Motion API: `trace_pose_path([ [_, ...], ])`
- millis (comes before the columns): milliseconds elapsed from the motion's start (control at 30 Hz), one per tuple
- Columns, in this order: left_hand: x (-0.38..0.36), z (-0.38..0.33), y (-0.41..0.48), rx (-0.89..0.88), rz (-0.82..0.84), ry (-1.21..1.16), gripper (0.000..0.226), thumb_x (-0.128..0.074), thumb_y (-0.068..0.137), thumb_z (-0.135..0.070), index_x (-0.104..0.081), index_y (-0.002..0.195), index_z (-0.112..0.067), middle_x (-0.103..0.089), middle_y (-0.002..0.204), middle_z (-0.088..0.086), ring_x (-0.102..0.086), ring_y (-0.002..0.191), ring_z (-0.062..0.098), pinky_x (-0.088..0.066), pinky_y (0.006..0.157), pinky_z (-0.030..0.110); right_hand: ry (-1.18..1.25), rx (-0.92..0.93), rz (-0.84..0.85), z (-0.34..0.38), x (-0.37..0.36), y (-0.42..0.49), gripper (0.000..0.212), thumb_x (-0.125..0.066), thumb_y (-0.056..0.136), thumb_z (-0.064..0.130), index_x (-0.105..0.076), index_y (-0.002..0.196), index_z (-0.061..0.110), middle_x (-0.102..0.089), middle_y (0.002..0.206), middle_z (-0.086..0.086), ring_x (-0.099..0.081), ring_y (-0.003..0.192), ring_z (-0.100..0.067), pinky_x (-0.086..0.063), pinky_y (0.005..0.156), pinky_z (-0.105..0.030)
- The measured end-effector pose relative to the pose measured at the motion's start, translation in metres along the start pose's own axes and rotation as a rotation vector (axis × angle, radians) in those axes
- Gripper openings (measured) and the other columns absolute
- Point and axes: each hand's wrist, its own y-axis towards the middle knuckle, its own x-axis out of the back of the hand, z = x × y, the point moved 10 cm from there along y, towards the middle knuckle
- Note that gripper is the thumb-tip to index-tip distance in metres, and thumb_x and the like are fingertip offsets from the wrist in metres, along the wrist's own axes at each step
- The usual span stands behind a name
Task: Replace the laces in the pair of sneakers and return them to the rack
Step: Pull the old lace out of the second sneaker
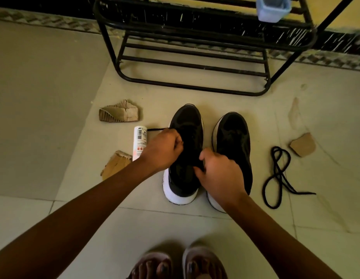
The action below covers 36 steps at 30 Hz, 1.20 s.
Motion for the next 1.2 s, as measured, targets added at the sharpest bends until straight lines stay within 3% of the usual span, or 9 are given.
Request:
trace_pose_path([
  [233, 0.006, 0.002, 0.001, 0.025, -0.021, -0.111, 0.006, -0.053, 0.092, -0.017, -0.058, 0.092, -0.013, -0.064, 0.090, 0.004, -0.061, 0.083, 0.018, -0.046, 0.074, 0.027, 0.037, 0.002, 0.028, -0.004, -0.010, 0.001, 0.027, -0.048, 0.095, 0.033, -0.041, 0.117, 0.019, -0.063, 0.088, -0.002, -0.062, 0.078, -0.022, -0.050, 0.066, -0.030],
  [467, -0.006, 0.021, -0.002, 0.213, 0.101, -0.539, 0.010, -0.049, 0.093, -0.008, -0.050, 0.086, -0.014, -0.051, 0.069, 0.000, -0.044, 0.056, 0.008, -0.037, 0.053, 0.016, 0.013, -0.006, 0.077, -0.003, -0.018, 0.001, 0.023, -0.043, 0.097, 0.030, -0.038, 0.115, 0.017, -0.057, 0.079, -0.002, -0.055, 0.066, -0.020, -0.038, 0.055, -0.026],
  [600, -0.019, 0.020, -0.010, 0.331, 0.215, -1.024, 0.017, -0.046, 0.094, -0.004, -0.049, 0.084, -0.016, -0.053, 0.074, 0.002, -0.046, 0.058, 0.008, -0.039, 0.051, 0.018, -0.007, -0.024, 0.095, -0.001, -0.024, 0.001, 0.027, -0.042, 0.097, 0.027, -0.034, 0.120, 0.014, -0.051, 0.077, -0.002, -0.048, 0.064, -0.021, -0.034, 0.053, -0.027],
  [767, 0.006, 0.000, -0.003, -0.059, 0.083, -0.301, 0.026, -0.064, 0.083, -0.003, -0.046, 0.077, -0.021, -0.052, 0.075, -0.004, -0.051, 0.070, 0.010, -0.041, 0.064, 0.019, -0.010, -0.058, 0.115, -0.003, -0.025, 0.001, 0.031, -0.043, 0.097, 0.025, -0.034, 0.122, 0.011, -0.047, 0.077, -0.002, -0.044, 0.062, -0.020, -0.023, 0.044, -0.021],
  [900, 0.045, -0.015, -0.004, -0.265, -0.257, 0.297, 0.019, -0.061, 0.078, -0.008, -0.047, 0.087, -0.018, -0.051, 0.086, 0.000, -0.048, 0.079, 0.018, -0.034, 0.062, 0.026, 0.004, -0.036, 0.152, 0.003, -0.030, -0.002, 0.030, -0.044, 0.098, 0.024, -0.037, 0.124, 0.011, -0.051, 0.077, -0.002, -0.051, 0.064, -0.017, -0.042, 0.056, -0.025],
  [967, 0.047, -0.004, -0.003, -0.238, -0.333, 0.371, 0.020, -0.061, 0.080, -0.010, -0.051, 0.096, -0.016, -0.052, 0.095, 0.001, -0.048, 0.083, 0.017, -0.037, 0.066, 0.027, -0.002, -0.039, 0.161, 0.004, -0.031, -0.003, 0.029, -0.043, 0.098, 0.024, -0.037, 0.124, 0.011, -0.051, 0.077, -0.002, -0.053, 0.067, -0.019, -0.045, 0.060, -0.028],
  [1033, 0.047, 0.023, -0.005, -0.027, -0.339, -0.002, 0.016, -0.060, 0.084, -0.010, -0.051, 0.097, -0.016, -0.060, 0.092, 0.001, -0.056, 0.081, 0.017, -0.046, 0.071, 0.029, -0.012, -0.051, 0.162, 0.002, -0.032, -0.001, 0.030, -0.043, 0.098, 0.024, -0.037, 0.124, 0.011, -0.048, 0.074, 0.000, -0.052, 0.066, -0.018, -0.044, 0.060, -0.028],
  [1100, 0.025, 0.046, -0.008, 0.255, -0.219, -0.714, 0.011, -0.055, 0.091, -0.006, -0.049, 0.086, -0.014, -0.063, 0.076, 0.005, -0.064, 0.073, 0.019, -0.053, 0.075, 0.031, -0.001, -0.060, 0.156, 0.000, -0.031, 0.000, 0.032, -0.045, 0.098, 0.025, -0.037, 0.126, 0.011, -0.048, 0.073, 0.000, -0.051, 0.065, -0.018, -0.045, 0.060, -0.028],
  [1200, 0.000, 0.043, -0.011, 0.455, -0.008, -1.295, 0.023, -0.045, 0.096, -0.007, -0.045, 0.074, -0.014, -0.046, 0.059, 0.005, -0.052, 0.046, 0.012, -0.053, 0.053, 0.024, 0.008, -0.068, 0.159, 0.000, -0.032, 0.000, 0.032, -0.046, 0.097, 0.025, -0.037, 0.125, 0.010, -0.050, 0.075, 0.000, -0.053, 0.066, -0.018, -0.048, 0.062, -0.029],
])
